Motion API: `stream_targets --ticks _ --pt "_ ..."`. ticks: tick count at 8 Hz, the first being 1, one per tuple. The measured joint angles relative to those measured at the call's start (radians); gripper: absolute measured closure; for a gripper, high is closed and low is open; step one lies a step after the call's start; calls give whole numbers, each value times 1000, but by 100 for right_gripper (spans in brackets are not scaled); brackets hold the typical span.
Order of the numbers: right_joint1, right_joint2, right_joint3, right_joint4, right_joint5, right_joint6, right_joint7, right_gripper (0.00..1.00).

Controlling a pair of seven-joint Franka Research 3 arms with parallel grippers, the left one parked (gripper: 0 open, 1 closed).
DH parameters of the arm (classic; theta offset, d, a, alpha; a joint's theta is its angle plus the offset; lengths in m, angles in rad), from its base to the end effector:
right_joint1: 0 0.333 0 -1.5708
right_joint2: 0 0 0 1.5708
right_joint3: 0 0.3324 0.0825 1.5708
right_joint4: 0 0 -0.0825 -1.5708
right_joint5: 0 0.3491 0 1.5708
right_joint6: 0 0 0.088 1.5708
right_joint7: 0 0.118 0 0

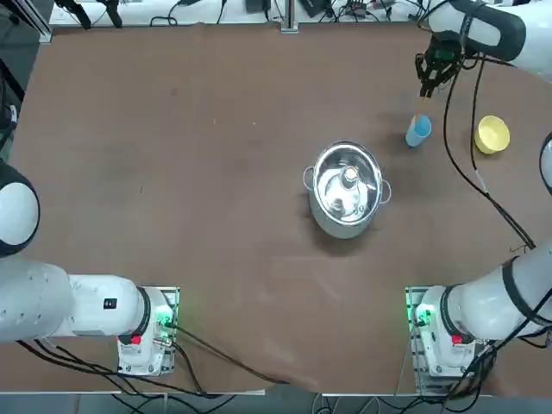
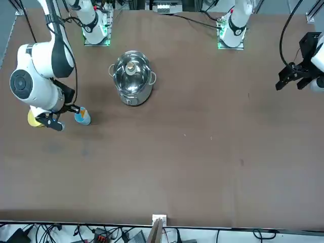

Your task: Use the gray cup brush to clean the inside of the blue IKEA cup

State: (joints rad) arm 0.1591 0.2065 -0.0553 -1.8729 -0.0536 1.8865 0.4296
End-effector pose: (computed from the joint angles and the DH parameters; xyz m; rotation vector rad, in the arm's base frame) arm 0.5551 0.0548 0.4111 2.9867 -0.4577 -0.2575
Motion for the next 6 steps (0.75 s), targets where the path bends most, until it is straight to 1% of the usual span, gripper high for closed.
stream_targets --ticks 3,6 --pt "-14 -4 -11 -3 -12 -2 -7 97" --pt "-15 -1 -11 -17 -12 17 -7 97"
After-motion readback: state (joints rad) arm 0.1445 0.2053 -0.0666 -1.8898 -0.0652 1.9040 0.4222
